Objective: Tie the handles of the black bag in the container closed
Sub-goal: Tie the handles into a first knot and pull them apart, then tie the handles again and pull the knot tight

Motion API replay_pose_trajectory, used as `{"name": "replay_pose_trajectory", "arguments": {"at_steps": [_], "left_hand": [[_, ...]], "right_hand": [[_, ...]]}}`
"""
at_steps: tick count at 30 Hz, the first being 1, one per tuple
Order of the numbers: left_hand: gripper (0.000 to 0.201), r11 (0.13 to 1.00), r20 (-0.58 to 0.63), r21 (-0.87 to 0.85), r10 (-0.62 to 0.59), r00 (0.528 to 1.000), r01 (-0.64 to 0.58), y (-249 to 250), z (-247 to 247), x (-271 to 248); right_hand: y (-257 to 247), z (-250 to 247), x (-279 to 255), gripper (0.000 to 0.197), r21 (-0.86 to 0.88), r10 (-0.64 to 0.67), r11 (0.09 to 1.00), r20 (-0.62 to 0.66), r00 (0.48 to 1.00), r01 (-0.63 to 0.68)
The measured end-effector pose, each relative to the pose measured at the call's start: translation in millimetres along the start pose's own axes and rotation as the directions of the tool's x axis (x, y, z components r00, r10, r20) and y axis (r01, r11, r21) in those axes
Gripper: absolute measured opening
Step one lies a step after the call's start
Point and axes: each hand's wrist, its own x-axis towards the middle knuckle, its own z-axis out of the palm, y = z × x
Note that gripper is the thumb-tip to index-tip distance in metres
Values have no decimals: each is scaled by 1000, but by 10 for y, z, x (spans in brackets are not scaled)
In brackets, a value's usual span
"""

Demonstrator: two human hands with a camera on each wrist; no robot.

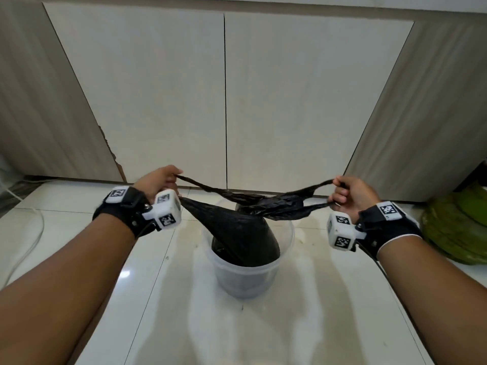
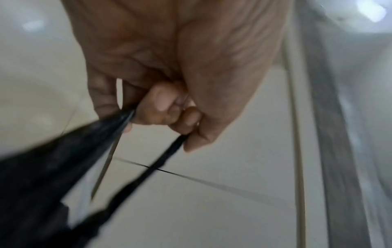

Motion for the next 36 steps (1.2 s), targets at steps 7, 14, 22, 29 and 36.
{"name": "replay_pose_trajectory", "arguments": {"at_steps": [7, 14, 22, 29, 36], "left_hand": [[34, 829, 94, -557, 5, 996, 49, -185, -48, -50], [76, 851, 480, -525, 271, 834, 25, 9, 420, -242], [74, 784, 482, -613, 469, 740, -97, -39, 1230, -323], [74, 320, 263, 734, 680, 684, -600, -157, 1223, 49], [72, -187, 189, 973, 288, 939, -139, -67, 717, 35]], "right_hand": [[209, -435, 222, 28, 60, 65, 996, -41, 997, -62], [-67, -221, -154, 43, -154, 198, 979, 562, 803, -133], [-174, 770, -685, 83, 170, -123, 985, 769, 627, -15], [126, 1041, -430, 99, -592, -441, 247, 636, 633, 767], [88, 409, -54, 97, -779, -289, -390, 610, 738, 491]]}}
